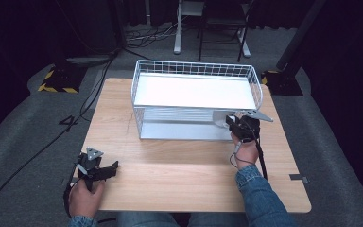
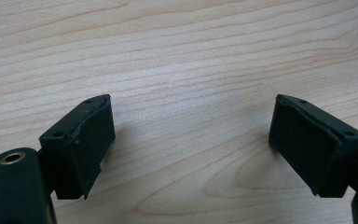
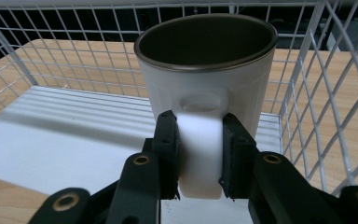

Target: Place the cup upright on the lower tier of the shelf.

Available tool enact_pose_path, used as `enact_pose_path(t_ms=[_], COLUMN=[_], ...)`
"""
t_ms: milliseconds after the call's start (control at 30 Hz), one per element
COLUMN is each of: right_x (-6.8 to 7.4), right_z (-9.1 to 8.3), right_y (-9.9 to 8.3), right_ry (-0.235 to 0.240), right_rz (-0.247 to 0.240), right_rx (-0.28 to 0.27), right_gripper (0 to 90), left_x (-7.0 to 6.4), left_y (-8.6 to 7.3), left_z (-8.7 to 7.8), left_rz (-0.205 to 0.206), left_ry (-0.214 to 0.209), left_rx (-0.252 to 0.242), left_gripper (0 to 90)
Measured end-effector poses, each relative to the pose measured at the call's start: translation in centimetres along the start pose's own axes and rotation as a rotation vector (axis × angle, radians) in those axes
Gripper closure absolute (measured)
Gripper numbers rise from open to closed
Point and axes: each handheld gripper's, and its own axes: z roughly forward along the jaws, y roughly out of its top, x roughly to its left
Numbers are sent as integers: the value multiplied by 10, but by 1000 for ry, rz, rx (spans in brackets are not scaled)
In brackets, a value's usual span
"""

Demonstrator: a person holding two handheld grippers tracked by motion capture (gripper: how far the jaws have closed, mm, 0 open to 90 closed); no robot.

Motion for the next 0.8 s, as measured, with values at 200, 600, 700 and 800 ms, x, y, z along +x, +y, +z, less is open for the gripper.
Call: enact_pose_path(t_ms=[200, 600, 700, 800], right_x=[1, -5, -6, -7], right_z=[7, 14, 14, 13], right_y=[-3, -8, -10, -11], right_ry=[-15, -34, -30, -29], right_rz=[16, 32, 43, 36], right_rx=[8, 26, 29, 33], right_gripper=[716, 715, 713, 711], left_x=[0, 0, 0, 0], left_y=[0, 0, 0, 0], left_z=[0, 0, 0, 0], left_rz=[0, 0, 0, 0], left_ry=[0, 0, 0, 0], left_rx=[0, 0, 0, 0], left_gripper=[146, 146, 146, 146])
